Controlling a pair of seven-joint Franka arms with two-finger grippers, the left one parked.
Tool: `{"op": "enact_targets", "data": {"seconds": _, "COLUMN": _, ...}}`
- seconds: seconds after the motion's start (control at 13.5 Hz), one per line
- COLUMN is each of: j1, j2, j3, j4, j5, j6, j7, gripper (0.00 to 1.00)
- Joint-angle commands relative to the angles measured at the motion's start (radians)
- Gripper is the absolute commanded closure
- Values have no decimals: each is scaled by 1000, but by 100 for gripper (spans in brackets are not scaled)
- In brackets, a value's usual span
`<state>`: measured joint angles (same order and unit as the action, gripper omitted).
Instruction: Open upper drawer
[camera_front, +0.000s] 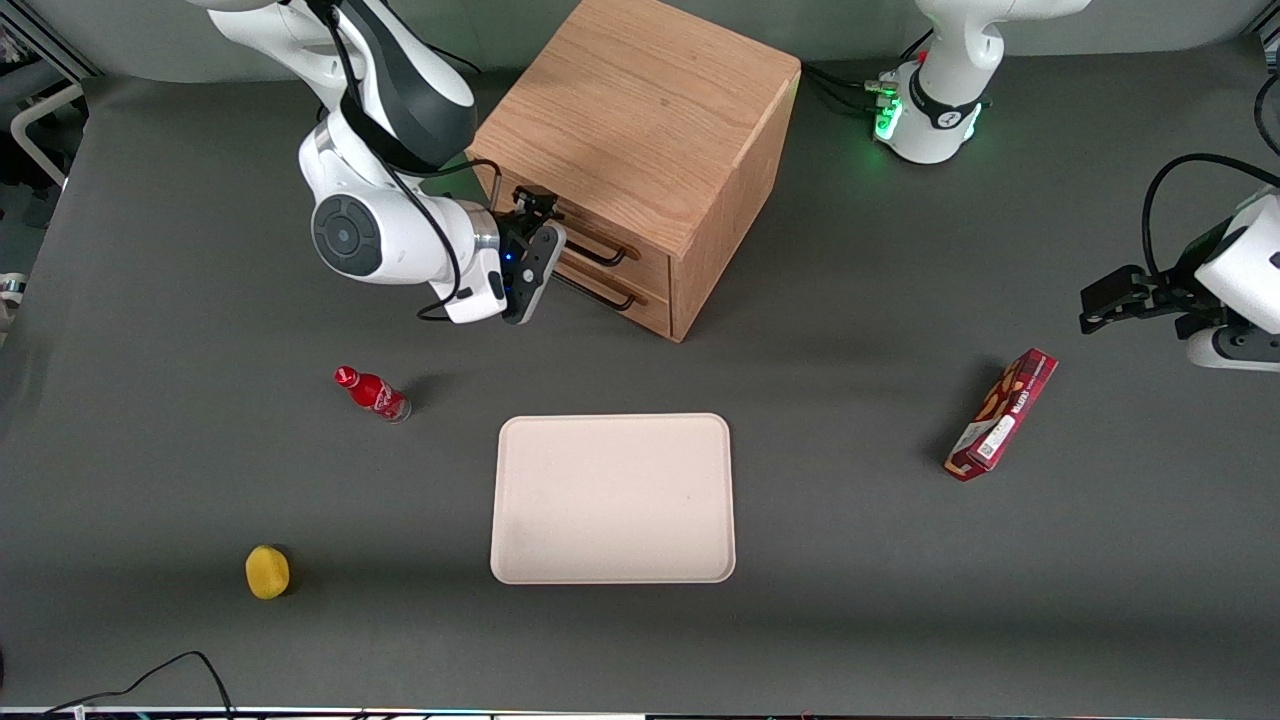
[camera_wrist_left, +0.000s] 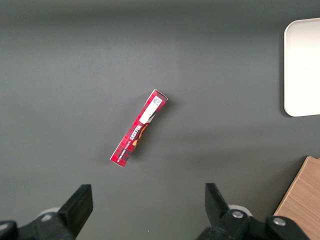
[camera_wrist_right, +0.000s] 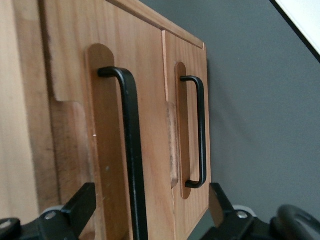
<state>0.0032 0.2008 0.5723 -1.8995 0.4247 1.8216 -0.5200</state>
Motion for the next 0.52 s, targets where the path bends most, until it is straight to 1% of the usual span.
{"op": "enact_targets", "data": {"seconds": 0.0, "j1": -6, "j2": -34, "j3": 8, "j4": -65, "j5": 23, "j6": 66, "j7": -8, "gripper": 0}}
{"op": "enact_targets", "data": {"seconds": 0.44, "j1": -6, "j2": -8, "j3": 9, "j4": -67, "j5": 17, "j6": 111, "j7": -5, "gripper": 0}}
